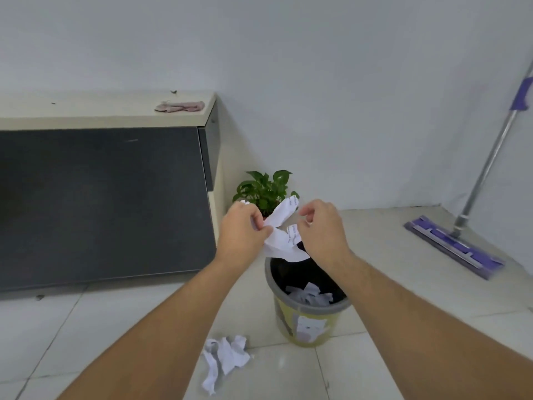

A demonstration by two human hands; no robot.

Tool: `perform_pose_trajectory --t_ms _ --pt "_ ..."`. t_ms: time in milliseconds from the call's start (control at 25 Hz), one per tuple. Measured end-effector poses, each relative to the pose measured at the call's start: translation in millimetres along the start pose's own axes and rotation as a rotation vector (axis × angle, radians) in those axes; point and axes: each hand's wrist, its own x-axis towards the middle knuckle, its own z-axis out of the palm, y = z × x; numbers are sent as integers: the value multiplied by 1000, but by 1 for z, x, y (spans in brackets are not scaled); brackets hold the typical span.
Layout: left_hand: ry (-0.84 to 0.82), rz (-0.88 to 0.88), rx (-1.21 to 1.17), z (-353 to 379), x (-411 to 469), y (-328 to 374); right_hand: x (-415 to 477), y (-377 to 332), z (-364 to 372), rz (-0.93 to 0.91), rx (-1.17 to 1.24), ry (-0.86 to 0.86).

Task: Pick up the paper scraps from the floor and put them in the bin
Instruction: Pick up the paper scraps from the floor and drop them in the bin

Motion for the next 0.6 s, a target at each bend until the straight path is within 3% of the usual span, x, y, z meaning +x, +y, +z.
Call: perform_pose_trajectory --t_ms 280,480,520,600 --pt "-112 7 -4 73 -2 3 7 67 -3 117 -81 -12" --pt "-744 -71 -95 123 -22 -19 7 116 26 511 -246 -188" --pt "-737 -75 -102 125 -26 -25 3 121 31 516 -271 -168" --pt "-559 -92 -97 118 -34 -42 -10 125 41 403 -311 -72"
